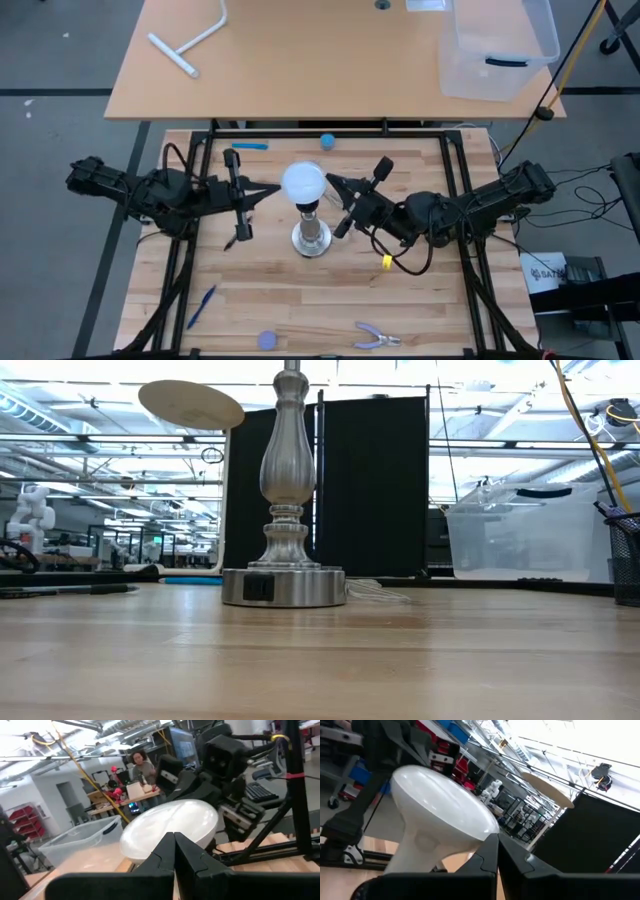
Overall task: Screw lightbulb
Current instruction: Insert the lightbulb into the lamp
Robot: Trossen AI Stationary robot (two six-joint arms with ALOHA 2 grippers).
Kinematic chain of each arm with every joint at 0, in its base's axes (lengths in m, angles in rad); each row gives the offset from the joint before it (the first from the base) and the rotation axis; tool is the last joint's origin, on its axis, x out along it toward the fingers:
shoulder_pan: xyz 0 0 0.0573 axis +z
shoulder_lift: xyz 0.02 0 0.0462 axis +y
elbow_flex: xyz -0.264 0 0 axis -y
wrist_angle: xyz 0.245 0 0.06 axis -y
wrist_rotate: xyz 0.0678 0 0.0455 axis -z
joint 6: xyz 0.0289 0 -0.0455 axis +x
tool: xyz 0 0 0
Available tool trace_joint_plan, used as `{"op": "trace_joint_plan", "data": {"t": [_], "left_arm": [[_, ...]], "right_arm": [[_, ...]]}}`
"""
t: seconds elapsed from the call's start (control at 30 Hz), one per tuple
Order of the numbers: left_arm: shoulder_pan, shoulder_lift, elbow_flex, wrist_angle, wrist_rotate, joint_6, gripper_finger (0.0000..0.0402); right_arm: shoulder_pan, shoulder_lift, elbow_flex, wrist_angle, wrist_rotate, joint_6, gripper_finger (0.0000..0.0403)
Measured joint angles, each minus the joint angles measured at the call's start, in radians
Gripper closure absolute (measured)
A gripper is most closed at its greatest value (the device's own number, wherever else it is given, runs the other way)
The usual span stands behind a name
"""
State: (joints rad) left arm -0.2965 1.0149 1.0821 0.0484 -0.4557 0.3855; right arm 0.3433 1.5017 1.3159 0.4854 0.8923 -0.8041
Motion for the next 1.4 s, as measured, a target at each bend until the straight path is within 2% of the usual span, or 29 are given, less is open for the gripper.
{"op": "trace_joint_plan", "data": {"t": [0.43,0.67,0.77,0.93,1.13,1.4], "left_arm": [[0.113,0.012,0.001,-0.046,-0.02,-0.036,0.0402],[0.158,0.014,0.0,-0.041,-0.036,-0.043,0.0402],[0.145,-0.011,0.0,-0.028,-0.035,-0.036,0.0402],[0.087,-0.049,0.0,-0.024,-0.018,-0.01,0.0402],[0.009,-0.051,0.0,-0.045,0.058,0.009,0.0402],[-0.034,-0.018,0.0,-0.055,0.06,0.01,0.0402]], "right_arm": [[0.063,0.002,0.001,-0.079,-0.049,0.007,0.0403],[0.065,0.002,0.001,-0.186,-0.058,0.095,0.0403],[0.057,0.002,0.001,-0.217,-0.047,0.133,0.0403],[0.033,0.002,0.001,-0.213,0.049,0.132,0.0403],[-0.01,0.002,0.001,-0.145,0.052,0.118,0.0403],[-0.031,0.002,0.001,-0.019,0.045,0.033,0.0403]]}}
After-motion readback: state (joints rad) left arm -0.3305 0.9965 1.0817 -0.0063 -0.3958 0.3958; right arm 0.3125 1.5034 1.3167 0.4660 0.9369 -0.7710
